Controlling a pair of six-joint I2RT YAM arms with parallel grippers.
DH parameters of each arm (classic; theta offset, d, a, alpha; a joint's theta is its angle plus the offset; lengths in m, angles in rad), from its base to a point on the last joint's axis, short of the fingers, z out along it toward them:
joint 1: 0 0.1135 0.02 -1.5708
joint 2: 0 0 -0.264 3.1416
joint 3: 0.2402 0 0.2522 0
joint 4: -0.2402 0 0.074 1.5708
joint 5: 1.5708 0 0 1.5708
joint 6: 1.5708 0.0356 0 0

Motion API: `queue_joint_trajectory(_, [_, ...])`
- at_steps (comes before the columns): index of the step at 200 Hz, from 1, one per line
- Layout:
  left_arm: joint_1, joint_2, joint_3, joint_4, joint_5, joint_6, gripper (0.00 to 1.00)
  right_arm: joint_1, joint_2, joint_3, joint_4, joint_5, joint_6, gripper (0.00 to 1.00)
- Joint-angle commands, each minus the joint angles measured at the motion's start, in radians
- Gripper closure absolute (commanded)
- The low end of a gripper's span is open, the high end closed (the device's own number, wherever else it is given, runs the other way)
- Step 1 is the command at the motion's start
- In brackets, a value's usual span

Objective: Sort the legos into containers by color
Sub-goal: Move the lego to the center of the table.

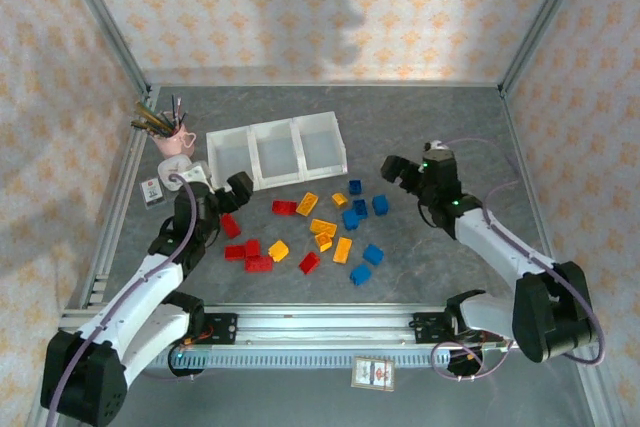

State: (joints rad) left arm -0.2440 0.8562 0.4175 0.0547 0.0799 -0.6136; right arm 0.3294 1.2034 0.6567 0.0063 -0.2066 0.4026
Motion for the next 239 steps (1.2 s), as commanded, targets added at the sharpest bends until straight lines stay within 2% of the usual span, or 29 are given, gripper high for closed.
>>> queue_joint_trajectory(1, [-0.067, 0.027, 0.060, -0.150, 0.005, -0.013, 0.01, 0.089, 0.013, 0.032, -0.091, -0.007, -0.021, 0.00])
queue_joint_trajectory(48, [-0.239, 0.136, 0.126, -0.281, -0.045, 0.013, 0.03, 0.261, 0.049, 0.014, -0.088, -0.008, 0.040, 0.00])
queue_joint_trajectory(72, [-0.298, 0.207, 0.150, -0.312, -0.080, 0.021, 0.06, 0.309, 0.070, 0.015, -0.067, -0.008, 0.065, 0.00])
queue_joint_trajectory(106, [-0.345, 0.312, 0.183, -0.310, -0.068, 0.081, 0.08, 0.315, 0.073, 0.022, -0.053, 0.017, 0.071, 0.00])
queue_joint_trajectory(158, [-0.410, 0.501, 0.277, -0.311, -0.111, 0.148, 0.09, 0.315, 0.085, 0.039, -0.065, 0.048, 0.072, 0.00])
queue_joint_trajectory(239, [-0.422, 0.725, 0.402, -0.329, -0.224, 0.201, 0.09, 0.315, 0.085, 0.034, -0.075, 0.081, 0.070, 0.00])
